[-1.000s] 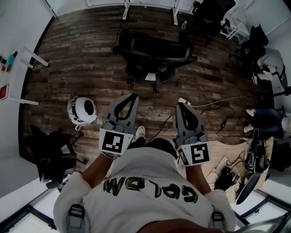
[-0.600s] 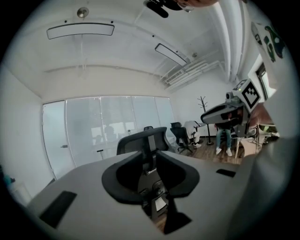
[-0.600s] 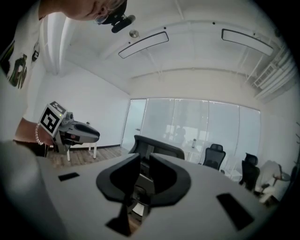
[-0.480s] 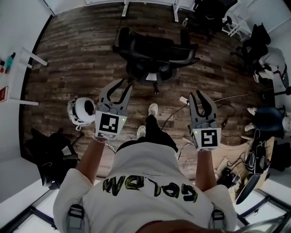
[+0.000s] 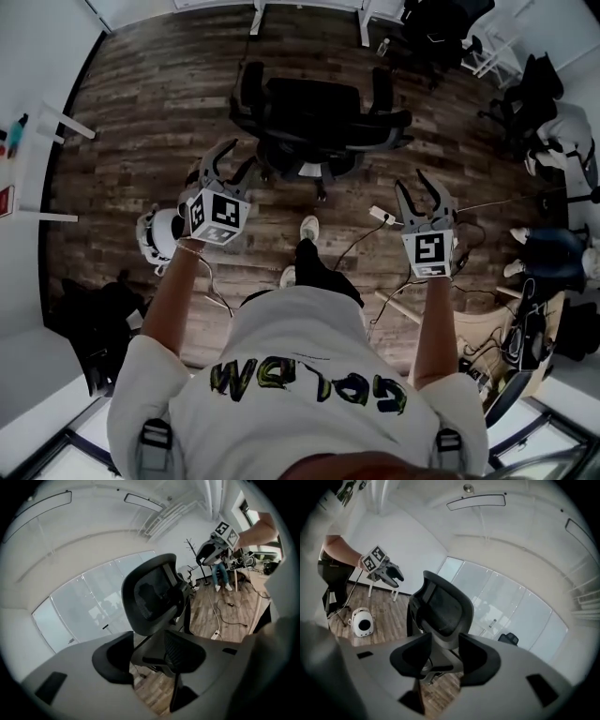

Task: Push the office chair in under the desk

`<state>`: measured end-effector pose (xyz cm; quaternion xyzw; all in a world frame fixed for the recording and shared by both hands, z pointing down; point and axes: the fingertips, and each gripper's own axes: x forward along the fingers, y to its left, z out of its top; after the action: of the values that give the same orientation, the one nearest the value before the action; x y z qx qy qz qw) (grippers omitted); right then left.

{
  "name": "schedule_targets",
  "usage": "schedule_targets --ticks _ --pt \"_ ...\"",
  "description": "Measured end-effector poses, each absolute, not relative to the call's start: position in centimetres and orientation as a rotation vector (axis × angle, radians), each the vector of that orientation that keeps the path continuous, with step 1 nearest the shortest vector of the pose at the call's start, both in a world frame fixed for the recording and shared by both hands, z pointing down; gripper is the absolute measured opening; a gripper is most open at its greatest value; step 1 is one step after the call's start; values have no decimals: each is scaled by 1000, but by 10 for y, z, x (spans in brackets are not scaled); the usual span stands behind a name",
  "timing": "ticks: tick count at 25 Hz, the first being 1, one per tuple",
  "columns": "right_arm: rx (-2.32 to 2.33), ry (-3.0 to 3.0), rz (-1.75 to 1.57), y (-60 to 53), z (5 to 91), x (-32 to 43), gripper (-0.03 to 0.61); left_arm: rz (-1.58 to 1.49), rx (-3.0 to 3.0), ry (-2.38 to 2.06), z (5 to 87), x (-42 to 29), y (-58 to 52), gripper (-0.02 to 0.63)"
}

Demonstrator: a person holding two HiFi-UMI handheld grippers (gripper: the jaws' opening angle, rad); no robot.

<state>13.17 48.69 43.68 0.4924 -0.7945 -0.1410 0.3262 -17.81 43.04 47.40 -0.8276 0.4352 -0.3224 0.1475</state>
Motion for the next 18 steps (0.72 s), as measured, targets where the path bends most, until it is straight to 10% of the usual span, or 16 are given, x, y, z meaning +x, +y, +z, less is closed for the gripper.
schedule_targets --ticks 18 --pt "1002 -1926 -322 362 547 168 290 -1322 -2252 1069 572 -186 311 262"
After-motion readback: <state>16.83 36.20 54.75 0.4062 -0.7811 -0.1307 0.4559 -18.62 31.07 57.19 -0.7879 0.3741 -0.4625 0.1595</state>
